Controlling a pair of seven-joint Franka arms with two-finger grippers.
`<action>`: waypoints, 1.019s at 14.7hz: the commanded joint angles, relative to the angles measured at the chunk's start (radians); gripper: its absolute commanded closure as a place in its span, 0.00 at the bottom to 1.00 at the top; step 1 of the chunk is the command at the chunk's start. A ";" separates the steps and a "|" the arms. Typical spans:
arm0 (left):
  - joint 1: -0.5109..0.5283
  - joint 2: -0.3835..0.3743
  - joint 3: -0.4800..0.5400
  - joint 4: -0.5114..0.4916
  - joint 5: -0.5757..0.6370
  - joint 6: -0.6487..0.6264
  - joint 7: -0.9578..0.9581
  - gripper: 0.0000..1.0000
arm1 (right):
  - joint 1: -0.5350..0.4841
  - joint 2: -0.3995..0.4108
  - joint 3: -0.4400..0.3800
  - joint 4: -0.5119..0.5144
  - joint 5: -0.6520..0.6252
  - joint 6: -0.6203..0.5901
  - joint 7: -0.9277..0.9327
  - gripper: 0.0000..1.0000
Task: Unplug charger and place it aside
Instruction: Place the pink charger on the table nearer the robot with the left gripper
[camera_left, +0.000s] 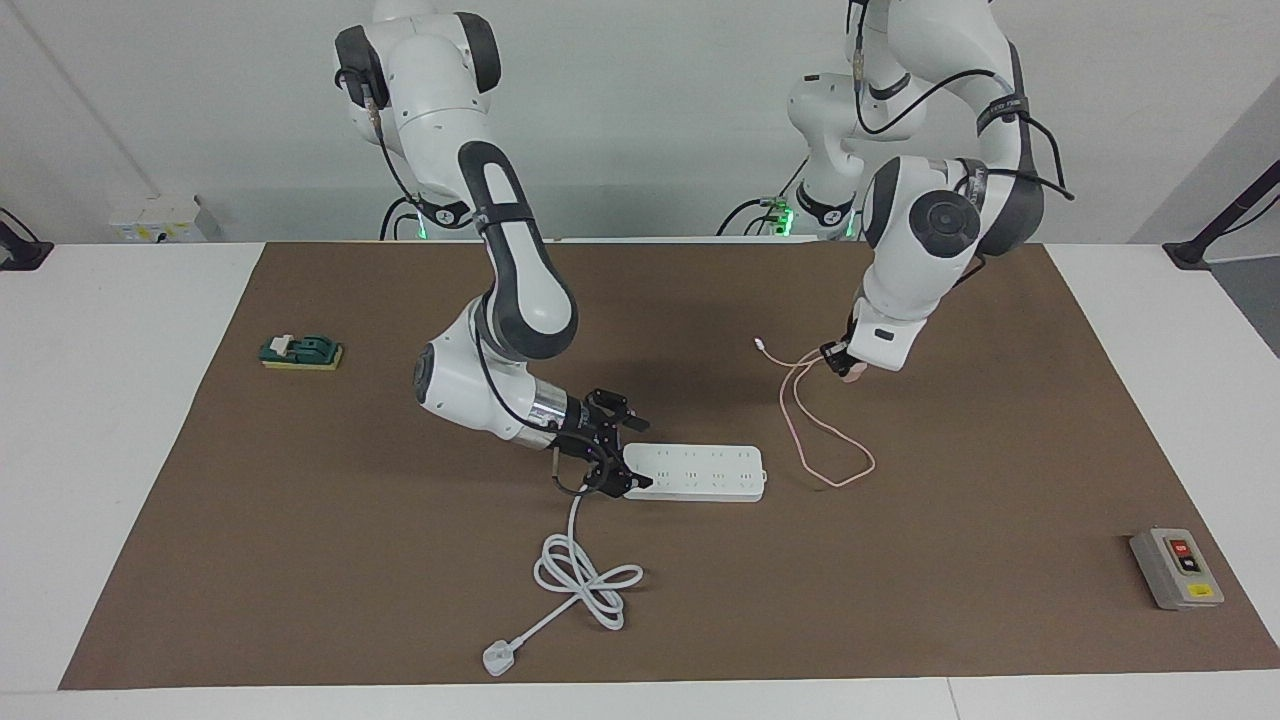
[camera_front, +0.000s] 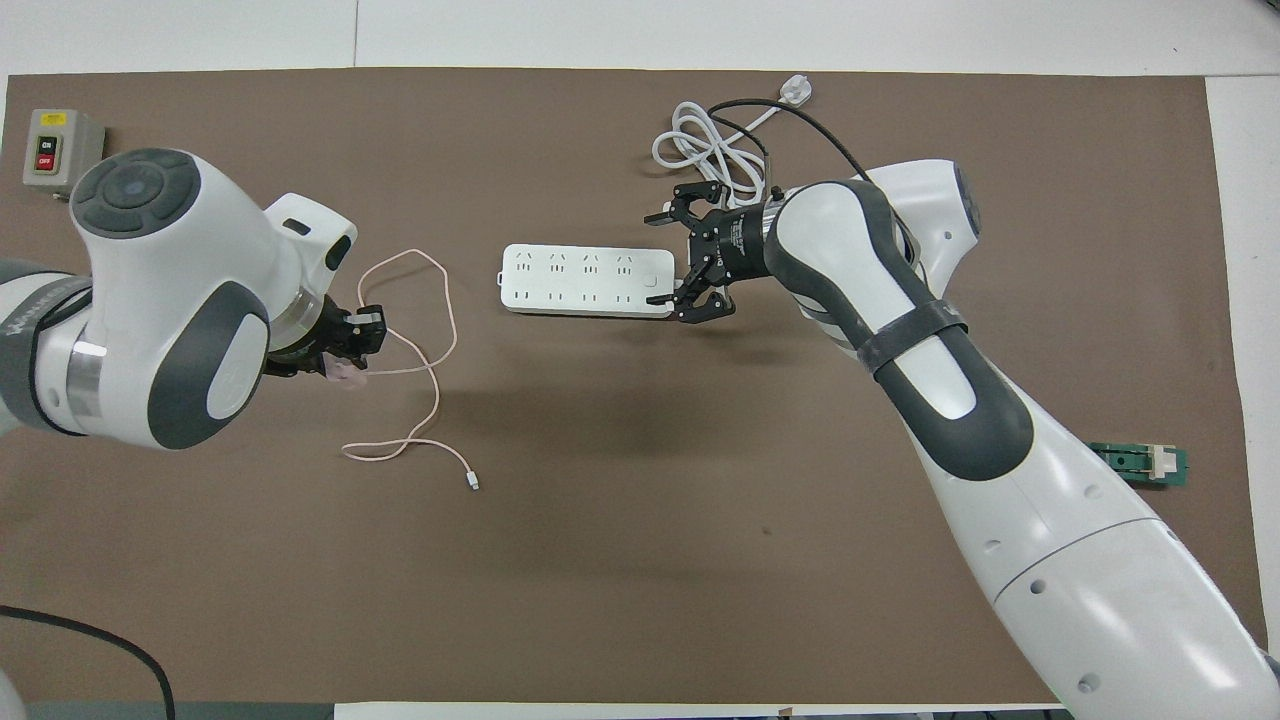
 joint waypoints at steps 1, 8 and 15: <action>0.038 -0.203 -0.004 -0.231 -0.029 0.075 0.132 1.00 | -0.067 -0.075 0.007 -0.013 -0.068 -0.092 0.047 0.00; -0.008 -0.416 -0.004 -0.614 -0.109 0.376 0.269 1.00 | -0.184 -0.256 0.007 -0.011 -0.390 -0.251 0.063 0.00; 0.162 -0.261 0.001 -0.583 -0.121 0.539 0.517 1.00 | -0.202 -0.372 0.007 -0.005 -0.800 -0.368 -0.315 0.00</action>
